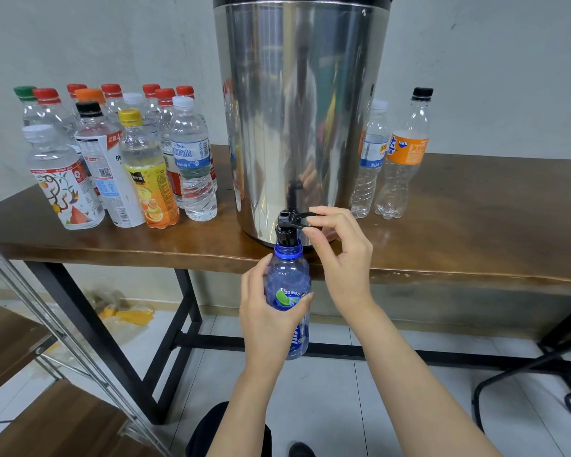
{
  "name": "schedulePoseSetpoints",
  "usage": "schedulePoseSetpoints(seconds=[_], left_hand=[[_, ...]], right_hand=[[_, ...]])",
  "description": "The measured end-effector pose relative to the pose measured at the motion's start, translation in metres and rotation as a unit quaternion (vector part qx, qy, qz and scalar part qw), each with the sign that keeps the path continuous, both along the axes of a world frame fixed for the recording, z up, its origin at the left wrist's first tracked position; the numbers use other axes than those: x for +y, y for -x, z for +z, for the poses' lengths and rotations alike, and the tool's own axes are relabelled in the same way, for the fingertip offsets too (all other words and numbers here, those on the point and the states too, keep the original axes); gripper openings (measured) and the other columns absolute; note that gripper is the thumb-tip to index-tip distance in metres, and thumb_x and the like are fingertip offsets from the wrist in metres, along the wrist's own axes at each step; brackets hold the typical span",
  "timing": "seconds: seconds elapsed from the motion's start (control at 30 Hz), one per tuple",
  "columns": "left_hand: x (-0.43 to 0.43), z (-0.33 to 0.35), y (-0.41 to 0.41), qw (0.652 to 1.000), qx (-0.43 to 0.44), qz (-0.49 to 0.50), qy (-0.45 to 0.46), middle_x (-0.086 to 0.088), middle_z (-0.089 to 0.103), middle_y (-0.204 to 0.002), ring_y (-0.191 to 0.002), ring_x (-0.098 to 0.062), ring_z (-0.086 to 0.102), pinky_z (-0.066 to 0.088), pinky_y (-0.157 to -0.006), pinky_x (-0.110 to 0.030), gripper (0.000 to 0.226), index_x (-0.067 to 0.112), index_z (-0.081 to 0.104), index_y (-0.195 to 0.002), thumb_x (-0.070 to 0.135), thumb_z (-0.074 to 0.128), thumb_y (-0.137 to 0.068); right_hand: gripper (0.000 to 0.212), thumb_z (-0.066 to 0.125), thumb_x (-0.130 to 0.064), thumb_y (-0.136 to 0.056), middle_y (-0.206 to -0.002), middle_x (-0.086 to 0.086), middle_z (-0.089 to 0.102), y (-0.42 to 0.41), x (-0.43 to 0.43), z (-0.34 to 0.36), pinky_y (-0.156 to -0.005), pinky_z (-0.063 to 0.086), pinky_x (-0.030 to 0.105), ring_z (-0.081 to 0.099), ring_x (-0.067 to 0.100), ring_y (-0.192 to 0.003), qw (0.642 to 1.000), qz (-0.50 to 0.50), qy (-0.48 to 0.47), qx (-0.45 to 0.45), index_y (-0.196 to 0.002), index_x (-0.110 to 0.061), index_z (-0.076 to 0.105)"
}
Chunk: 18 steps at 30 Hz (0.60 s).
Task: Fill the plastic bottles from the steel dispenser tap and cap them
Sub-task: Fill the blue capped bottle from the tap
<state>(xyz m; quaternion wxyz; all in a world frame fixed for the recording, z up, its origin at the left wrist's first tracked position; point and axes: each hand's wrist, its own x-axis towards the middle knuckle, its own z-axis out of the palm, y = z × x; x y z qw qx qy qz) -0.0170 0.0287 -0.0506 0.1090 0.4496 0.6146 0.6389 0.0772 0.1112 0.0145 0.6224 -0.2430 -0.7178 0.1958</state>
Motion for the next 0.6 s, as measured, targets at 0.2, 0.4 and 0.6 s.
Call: schedulePoseSetpoints(seconds=[0.2,0.4,0.6], left_hand=[[-0.0006,0.0007,0.0002,1.000,-0.002,-0.002,-0.002,0.009,0.053,-0.126,-0.116,0.004,0.051,0.046,-0.089,-0.006,0.080,0.025,0.049,-0.134,0.016,0.091,-0.066],[-0.0008,0.0011,0.0001,1.000,-0.001,-0.003,-0.003,0.009,0.054,-0.126,-0.117,0.005,0.050,0.043,-0.089,-0.004,0.080,0.024,0.050,-0.133,0.014,0.091,-0.065],[-0.0002,0.0007,0.0009,1.000,-0.003,-0.006,0.000,0.010,0.053,-0.126,-0.117,0.004,0.051,0.044,-0.088,-0.005,0.081,0.026,0.049,-0.133,0.014,0.091,-0.065]], right_hand=[[0.024,0.060,-0.027,-0.093,-0.112,-0.006,0.062,-0.0001,-0.0003,0.0002,-0.079,0.047,0.014,0.059,0.002,-0.090,1.000,0.003,0.000,0.003,-0.099,-0.006,0.070],[0.023,0.061,-0.025,-0.092,-0.112,-0.005,0.062,-0.0003,-0.0003,0.0003,-0.079,0.047,0.014,0.059,0.004,-0.088,1.000,0.005,-0.001,0.005,-0.098,-0.005,0.070],[0.022,0.061,-0.025,-0.092,-0.112,-0.006,0.062,-0.0006,0.0001,0.0002,-0.080,0.047,0.014,0.059,0.003,-0.089,1.000,0.006,-0.001,0.003,-0.099,-0.006,0.070]])
